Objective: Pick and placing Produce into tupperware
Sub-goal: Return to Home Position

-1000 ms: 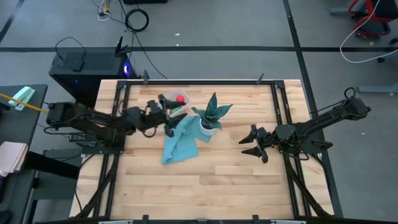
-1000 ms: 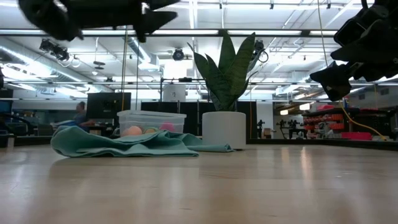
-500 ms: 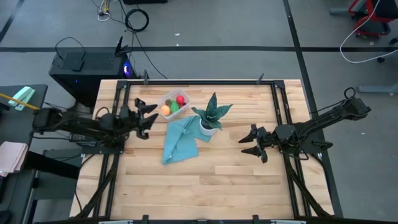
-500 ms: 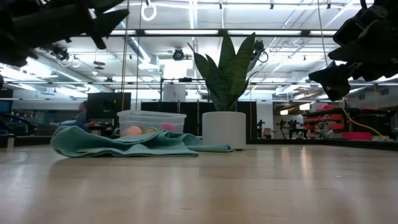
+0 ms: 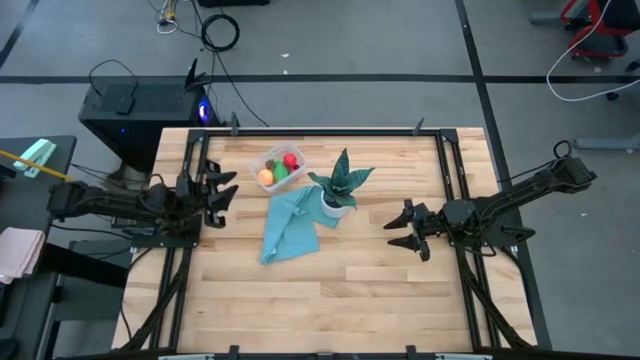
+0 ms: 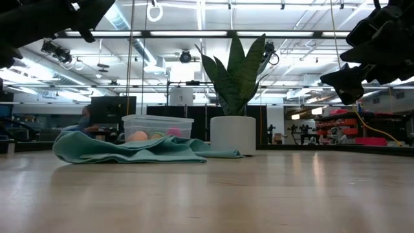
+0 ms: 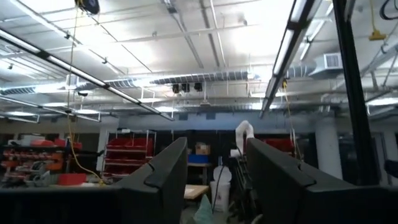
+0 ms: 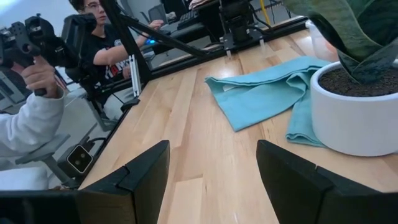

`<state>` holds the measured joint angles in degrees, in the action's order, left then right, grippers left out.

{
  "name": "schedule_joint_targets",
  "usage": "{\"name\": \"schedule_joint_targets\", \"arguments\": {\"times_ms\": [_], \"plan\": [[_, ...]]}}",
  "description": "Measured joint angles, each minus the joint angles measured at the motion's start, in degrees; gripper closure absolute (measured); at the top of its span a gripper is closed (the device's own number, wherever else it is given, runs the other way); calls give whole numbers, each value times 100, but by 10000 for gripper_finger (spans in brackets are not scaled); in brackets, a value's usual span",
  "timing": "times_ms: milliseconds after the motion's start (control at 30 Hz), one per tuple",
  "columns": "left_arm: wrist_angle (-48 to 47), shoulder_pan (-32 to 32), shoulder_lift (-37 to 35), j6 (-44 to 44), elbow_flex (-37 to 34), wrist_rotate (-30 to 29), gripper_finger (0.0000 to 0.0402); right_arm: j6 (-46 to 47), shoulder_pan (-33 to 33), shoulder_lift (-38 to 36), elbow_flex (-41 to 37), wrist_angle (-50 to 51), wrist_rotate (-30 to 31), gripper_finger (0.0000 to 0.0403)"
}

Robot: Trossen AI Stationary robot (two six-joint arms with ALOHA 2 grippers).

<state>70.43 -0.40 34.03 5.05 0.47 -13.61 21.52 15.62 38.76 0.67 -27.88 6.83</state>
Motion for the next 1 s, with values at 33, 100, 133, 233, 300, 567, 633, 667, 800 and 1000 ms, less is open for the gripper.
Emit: {"name": "schedule_joint_targets", "arguments": {"times_ms": [33, 100, 133, 233, 300, 567, 633, 667, 800, 1000], "plan": [[-166, -34, -104, 15, 0, -2, 230, 0, 0, 0, 0, -2, 1, 157], [-603, -85, -321, 16, 0, -24, 230, 0, 0, -2, 2, 2, 34, 157], [-887, -109, -437, 17, 0, -61, 230, 0, 0, -1, 1, 0, 44, 157], [-1549, -186, -772, -15, 0, -228, 230, 2, 0, 0, 0, -2, 46, 157], [-1737, -237, -964, -8, 0, -244, 230, 2, 0, -2, 0, -4, 63, 157], [-2751, -427, -1678, 160, -2, -400, 229, 42, 0, 0, 0, -4, 173, 157], [-3152, -466, -1864, 161, -2, -463, 230, 84, 0, -1, 0, -7, 174, 157], [-3294, -480, -1954, 162, -2, -461, 230, 87, 0, -1, 0, -4, 175, 157], [-3695, -501, -2283, 167, -2, -459, 228, 115, 0, 0, 0, -4, 277, 157], [-4505, -501, -2693, 193, -4, -463, 229, 216, 0, -2, 0, -6, 387, 157]]}}
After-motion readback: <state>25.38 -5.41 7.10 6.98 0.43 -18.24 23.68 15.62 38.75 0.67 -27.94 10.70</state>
